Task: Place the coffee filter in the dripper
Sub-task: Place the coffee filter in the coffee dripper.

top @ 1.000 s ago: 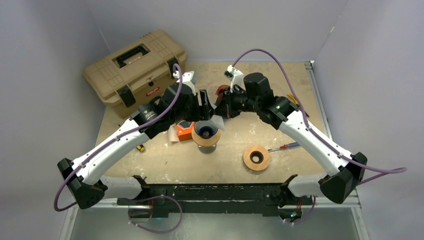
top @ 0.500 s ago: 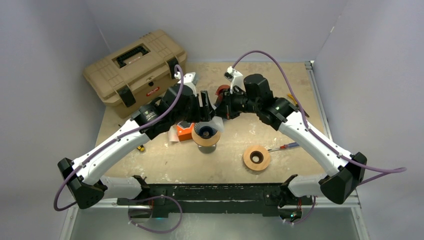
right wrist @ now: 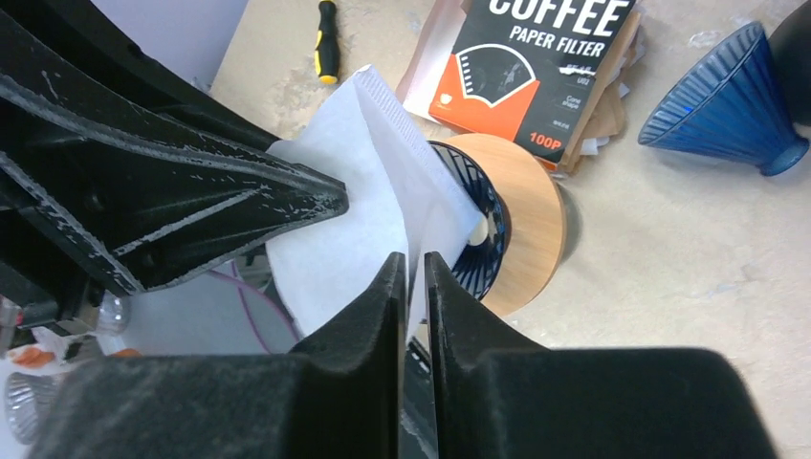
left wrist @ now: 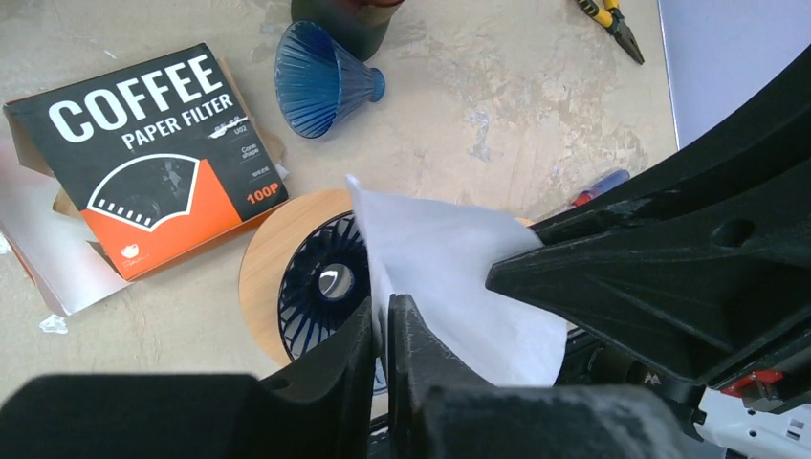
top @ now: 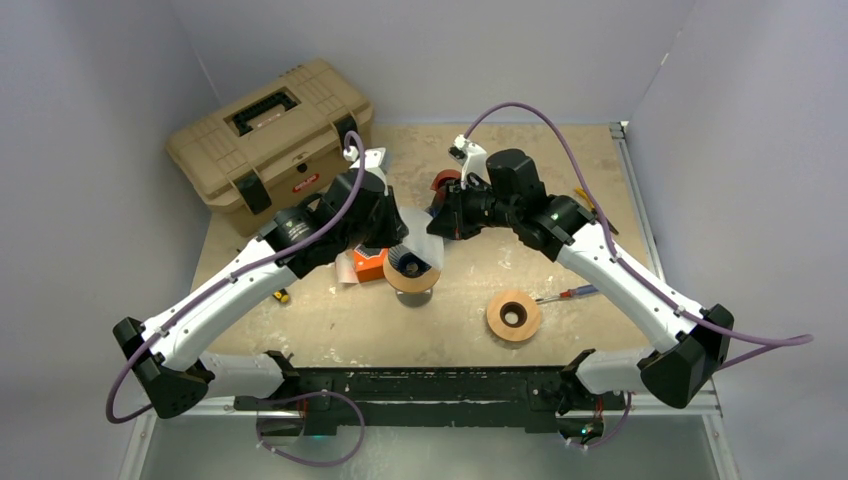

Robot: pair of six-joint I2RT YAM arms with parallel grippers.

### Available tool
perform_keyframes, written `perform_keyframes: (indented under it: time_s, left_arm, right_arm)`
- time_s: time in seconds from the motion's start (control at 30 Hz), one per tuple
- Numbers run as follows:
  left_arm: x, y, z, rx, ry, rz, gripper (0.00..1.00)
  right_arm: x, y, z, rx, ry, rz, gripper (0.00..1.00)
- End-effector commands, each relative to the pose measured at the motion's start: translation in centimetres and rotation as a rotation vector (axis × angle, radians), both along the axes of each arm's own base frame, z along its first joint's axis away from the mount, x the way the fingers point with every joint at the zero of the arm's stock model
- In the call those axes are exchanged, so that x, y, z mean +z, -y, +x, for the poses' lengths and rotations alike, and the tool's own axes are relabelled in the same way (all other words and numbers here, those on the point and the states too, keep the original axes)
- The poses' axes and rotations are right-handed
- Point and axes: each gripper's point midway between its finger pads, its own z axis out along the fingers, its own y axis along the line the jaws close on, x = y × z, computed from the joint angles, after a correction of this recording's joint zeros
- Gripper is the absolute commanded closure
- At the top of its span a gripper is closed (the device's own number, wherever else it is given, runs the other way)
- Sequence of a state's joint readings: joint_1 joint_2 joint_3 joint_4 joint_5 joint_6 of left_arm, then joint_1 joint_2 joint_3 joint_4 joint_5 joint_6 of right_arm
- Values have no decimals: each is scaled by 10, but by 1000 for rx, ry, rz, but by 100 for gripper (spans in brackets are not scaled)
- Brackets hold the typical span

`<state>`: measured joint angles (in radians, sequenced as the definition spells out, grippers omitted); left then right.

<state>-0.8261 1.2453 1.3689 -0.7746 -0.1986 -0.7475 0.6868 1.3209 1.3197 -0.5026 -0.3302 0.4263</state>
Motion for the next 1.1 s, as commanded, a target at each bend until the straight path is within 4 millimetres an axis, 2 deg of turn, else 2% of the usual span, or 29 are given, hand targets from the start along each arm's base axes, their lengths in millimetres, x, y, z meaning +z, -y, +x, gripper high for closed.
perform_keyframes:
  time_s: [0.0, 0.07, 0.27, 0.5, 0.77, 1.07]
  left_arm:
    - [24, 0, -2, -5, 38, -46, 95]
    - [24, 6, -3, -26, 33, -57, 100]
    - [20, 14, -1, -43, 24, -69, 100]
    - [22, 21, 0, -62, 23, -91, 100]
    - [18, 12, 4, -17, 32, -60, 100]
    - [12, -7, 5, 19, 39, 29, 100]
  right_arm:
    - [20, 2, 3, -13, 57, 21, 79]
    - [20, 2, 4, -16, 66, 20, 72]
    - [12, 3, 16, -34, 98, -25, 55]
    - [9, 9, 28, -75, 137, -68, 46]
    - [-13, 12, 38, -95, 144, -165, 42]
    - [-29, 24, 41, -134, 143, -237, 43]
